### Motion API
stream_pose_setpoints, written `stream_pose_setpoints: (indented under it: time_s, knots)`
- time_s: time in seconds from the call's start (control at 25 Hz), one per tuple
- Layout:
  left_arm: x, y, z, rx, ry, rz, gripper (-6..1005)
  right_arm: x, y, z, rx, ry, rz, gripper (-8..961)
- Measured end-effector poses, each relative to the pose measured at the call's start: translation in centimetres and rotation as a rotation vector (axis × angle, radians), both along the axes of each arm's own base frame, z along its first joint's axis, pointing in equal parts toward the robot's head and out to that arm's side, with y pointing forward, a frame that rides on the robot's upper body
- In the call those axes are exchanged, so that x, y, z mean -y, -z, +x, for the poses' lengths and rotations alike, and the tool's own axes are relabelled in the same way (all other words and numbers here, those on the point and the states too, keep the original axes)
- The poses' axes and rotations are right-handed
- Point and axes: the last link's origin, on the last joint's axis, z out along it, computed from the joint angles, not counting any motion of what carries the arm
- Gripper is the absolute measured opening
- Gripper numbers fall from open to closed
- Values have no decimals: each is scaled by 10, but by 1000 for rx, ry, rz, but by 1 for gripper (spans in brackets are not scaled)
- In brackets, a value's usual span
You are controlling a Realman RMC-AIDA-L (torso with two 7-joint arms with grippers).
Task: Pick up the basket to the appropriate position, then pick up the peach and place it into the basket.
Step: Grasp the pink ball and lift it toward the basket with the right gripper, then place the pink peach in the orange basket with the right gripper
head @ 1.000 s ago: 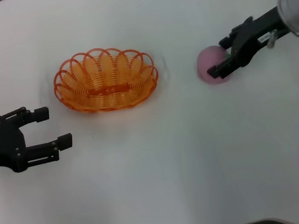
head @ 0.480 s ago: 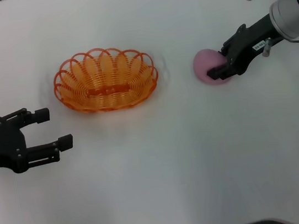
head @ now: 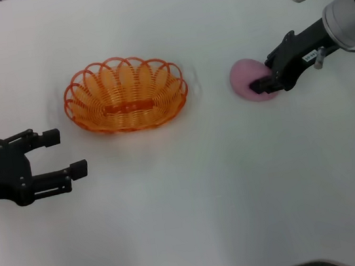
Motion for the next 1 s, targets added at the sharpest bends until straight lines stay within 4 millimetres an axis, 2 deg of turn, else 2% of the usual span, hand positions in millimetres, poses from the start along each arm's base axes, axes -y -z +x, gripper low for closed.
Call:
stream_pose_setpoints:
  time_s: [0.68,1.0]
  knots:
    - [0,-1,1,3,-2,-7,879,-1,-2,-5,-23,-20,5,195]
    - [1,-2,1,5,-9,-14,879,7,-15,-26,-330,-113,22,135]
